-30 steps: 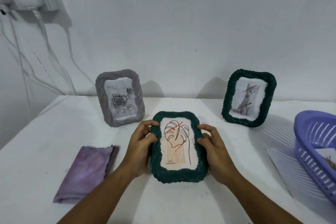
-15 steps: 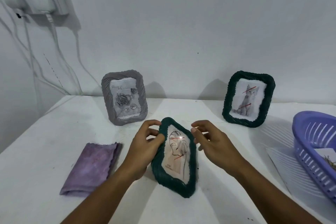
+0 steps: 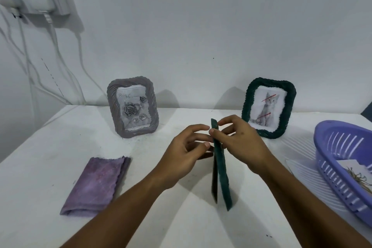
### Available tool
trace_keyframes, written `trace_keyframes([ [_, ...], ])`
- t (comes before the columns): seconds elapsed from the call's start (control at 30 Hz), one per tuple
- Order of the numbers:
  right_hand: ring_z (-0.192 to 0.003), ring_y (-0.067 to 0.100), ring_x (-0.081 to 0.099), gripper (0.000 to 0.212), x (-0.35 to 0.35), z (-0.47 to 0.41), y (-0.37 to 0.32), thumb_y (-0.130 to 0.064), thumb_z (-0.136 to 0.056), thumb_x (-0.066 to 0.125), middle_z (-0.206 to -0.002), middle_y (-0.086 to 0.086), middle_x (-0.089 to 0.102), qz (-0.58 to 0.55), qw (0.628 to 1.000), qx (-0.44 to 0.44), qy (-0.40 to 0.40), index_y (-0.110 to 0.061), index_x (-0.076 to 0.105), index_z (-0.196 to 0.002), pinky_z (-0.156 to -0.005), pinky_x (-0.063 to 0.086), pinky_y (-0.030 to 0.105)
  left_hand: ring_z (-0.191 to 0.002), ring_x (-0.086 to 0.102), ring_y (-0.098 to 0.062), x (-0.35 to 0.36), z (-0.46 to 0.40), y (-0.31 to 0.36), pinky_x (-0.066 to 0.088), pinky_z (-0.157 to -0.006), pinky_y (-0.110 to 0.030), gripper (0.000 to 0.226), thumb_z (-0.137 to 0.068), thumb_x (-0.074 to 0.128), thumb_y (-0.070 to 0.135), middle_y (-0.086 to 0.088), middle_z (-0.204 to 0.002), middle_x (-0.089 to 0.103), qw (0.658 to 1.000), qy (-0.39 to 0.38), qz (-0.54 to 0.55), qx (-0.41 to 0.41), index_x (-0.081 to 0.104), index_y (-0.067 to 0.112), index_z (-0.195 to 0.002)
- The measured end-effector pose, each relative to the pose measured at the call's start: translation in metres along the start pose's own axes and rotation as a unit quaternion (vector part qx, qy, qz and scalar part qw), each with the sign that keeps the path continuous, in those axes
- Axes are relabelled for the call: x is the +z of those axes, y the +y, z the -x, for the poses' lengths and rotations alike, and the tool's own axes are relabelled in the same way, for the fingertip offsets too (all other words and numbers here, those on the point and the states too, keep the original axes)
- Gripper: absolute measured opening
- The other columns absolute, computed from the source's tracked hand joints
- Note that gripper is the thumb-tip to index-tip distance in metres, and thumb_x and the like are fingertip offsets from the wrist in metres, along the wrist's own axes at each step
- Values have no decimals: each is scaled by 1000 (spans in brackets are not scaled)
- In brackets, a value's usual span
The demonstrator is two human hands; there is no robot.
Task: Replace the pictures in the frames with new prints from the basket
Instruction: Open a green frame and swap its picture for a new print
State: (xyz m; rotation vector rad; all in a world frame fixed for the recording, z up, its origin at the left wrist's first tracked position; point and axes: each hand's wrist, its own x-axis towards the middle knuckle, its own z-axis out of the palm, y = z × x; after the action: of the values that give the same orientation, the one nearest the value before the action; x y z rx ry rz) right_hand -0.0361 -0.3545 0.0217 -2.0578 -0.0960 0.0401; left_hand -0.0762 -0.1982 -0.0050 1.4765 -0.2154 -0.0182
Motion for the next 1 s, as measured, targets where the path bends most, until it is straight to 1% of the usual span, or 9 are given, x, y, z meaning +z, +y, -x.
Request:
trace_keyframes([
  [0.1,-70,12,65,27,-16,-2,2,-34,-81,68,-85,-3,68,41,999,-4,34,-27,57,-105,-58,51,26,-96,68,-25,-1,-4,-11,56,-86,-36,24,-92,58,4,-10,-104,68,999,-3,-31,-6,61,15,-113],
  [0.2,-68,15,65,23,-29,-1,12,-27,-83,65,-83,0,69,18,998,1,65,-24,59,-106,-57,54,26,-102,62,-13,-11,-7,-30,53,-86,-25,20,-88,65,21,11,-107,65,989,37,-140,-16,64,31,-105],
  [0.27,-64,19,65,22,-30,2,23,-19,-85,64,-81,5,70,-41,997,12,57,-18,60,-106,-52,53,25,-107,57,-5,-21,-5,-42,49,-84,-18,25,-86,67,31,17,-116,59,981,58,-181,-39,61,40,-108],
  [0.43,-71,24,68,21,-3,10,62,-14,-86,63,-79,7,72,-110,992,66,-6,-15,61,-107,-69,58,40,-103,56,-3,-43,6,-61,47,-79,-14,32,-82,69,37,16,-120,52,969,70,-228,-67,56,44,-111],
  [0.53,-78,9,66,23,15,15,82,-20,-88,62,-83,-5,71,6,999,39,-7,-20,61,-111,-70,53,21,-95,59,-5,-58,16,-72,51,-83,-19,31,-77,76,34,14,-111,54,953,87,-287,-45,62,40,-104],
  [0.6,-85,4,59,25,24,18,91,-23,-89,61,-91,-7,66,102,995,-5,-13,-20,59,-114,-70,45,12,-95,56,0,-64,23,-78,47,-82,-13,31,-75,77,32,17,-112,51,940,78,-332,-23,63,37,-102],
  [0.73,-106,9,39,33,32,20,106,-33,-89,59,-106,-10,52,189,980,-68,-13,-26,52,-121,-86,35,20,-102,48,10,-66,28,-87,38,-82,-1,30,-77,76,31,19,-118,45,932,72,-357,7,63,33,-104],
  [0.87,-112,6,35,38,31,11,110,-44,-89,56,-121,-14,46,210,965,-155,-25,-30,50,-123,-95,32,22,-112,44,2,-69,23,-92,36,-90,-8,34,-77,67,48,16,-118,45,915,61,-398,34,60,32,-106],
  [1.0,-114,6,36,49,34,0,115,-61,-84,39,-125,-14,46,265,945,-184,-54,-32,55,-121,-98,36,26,-114,39,-2,-71,16,-94,30,-93,-8,41,-77,55,57,18,-119,45,898,49,-436,45,59,29,-106],
])
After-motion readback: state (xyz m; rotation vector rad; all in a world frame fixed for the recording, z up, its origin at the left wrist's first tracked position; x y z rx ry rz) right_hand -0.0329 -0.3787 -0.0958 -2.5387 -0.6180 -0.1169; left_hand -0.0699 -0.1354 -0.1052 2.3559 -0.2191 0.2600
